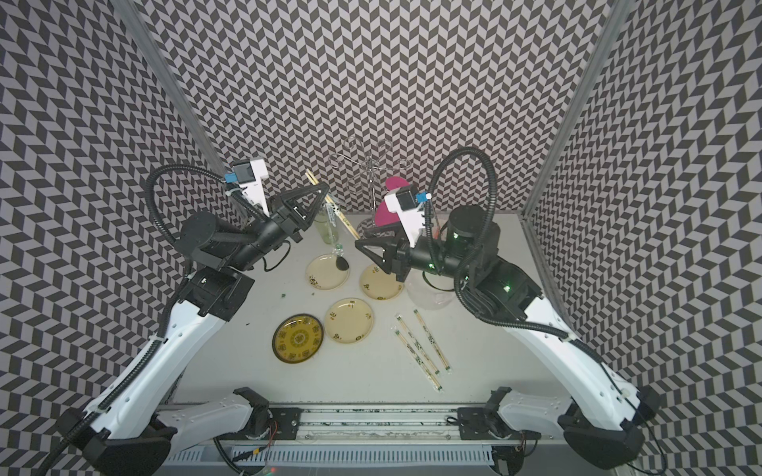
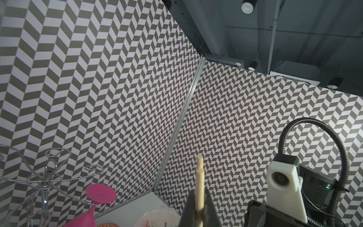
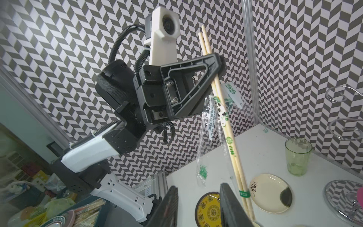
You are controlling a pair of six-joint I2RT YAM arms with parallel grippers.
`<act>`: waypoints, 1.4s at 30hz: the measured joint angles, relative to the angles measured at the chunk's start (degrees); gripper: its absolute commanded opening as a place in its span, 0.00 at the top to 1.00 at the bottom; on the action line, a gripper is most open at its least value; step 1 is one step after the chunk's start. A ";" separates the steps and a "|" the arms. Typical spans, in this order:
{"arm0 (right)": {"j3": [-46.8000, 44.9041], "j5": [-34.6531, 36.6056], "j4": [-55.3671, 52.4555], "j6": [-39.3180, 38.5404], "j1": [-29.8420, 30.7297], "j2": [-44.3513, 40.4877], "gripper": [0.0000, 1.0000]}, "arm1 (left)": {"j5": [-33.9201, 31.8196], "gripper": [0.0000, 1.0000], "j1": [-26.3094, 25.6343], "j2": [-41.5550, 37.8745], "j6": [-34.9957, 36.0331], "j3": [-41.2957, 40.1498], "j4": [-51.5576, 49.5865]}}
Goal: Remove the packaging of disposable chopsticks
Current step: Adjust the disposable chopsticks, then remove the packet bag from the disposable chopsticks.
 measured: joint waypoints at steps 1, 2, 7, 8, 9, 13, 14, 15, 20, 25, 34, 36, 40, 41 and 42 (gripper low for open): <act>-0.37 0.22 1.01 1.09 0.59 0.07 0.54 | -0.96 1.00 -0.31 -0.28 0.20 -0.02 0.22; -0.74 0.48 2.03 1.86 1.07 0.22 0.54 | -1.68 1.00 -0.63 -0.46 0.26 -0.02 0.50; -1.05 1.03 5.53 5.62 2.93 3.21 0.53 | -3.87 1.00 -1.81 -0.76 0.48 -0.02 1.42; -1.01 1.05 5.77 6.05 3.08 3.96 0.52 | -4.11 1.00 -1.88 -0.72 0.55 -0.02 1.42; -0.83 1.07 5.90 6.51 3.19 4.87 0.52 | -4.26 1.00 -2.05 -0.70 0.61 -0.02 1.42; -0.33 1.22 5.92 7.96 3.43 7.56 0.50 | -4.72 1.00 -2.23 -0.74 0.72 -0.02 1.42; -0.31 1.22 5.97 8.26 3.43 7.98 0.50 | -4.85 1.00 -2.29 -0.76 0.85 -0.02 1.42; -0.31 1.22 5.99 8.68 3.43 8.22 0.50 | -5.09 1.00 -2.32 -0.76 1.07 -0.02 1.40; -0.22 1.18 7.76 10.64 3.45 8.74 0.65 | -5.75 1.00 -2.58 -0.90 1.60 -0.02 1.40; -0.17 1.18 9.55 11.80 3.45 8.79 0.84 | -5.79 1.00 -2.84 -1.18 2.19 -0.02 1.36; -0.22 3.54 8.20 11.76 3.45 8.52 1.00 | -7.41 1.00 -2.84 -1.88 3.02 -0.02 1.31; -0.81 5.01 7.26 11.41 3.39 7.78 1.00 | -8.00 1.00 -2.84 -1.92 3.45 -0.02 1.31; -3.17 7.04 4.72 10.95 2.34 5.14 1.00 | -8.79 1.00 -2.78 -1.84 3.87 0.02 1.31; -4.09 7.30 4.22 10.95 1.81 4.33 1.00 | -8.83 1.00 -2.73 -1.81 3.87 0.04 1.31; -4.94 7.52 3.98 10.95 1.18 3.61 1.00 | -8.85 1.00 -2.60 -1.75 3.87 0.09 1.31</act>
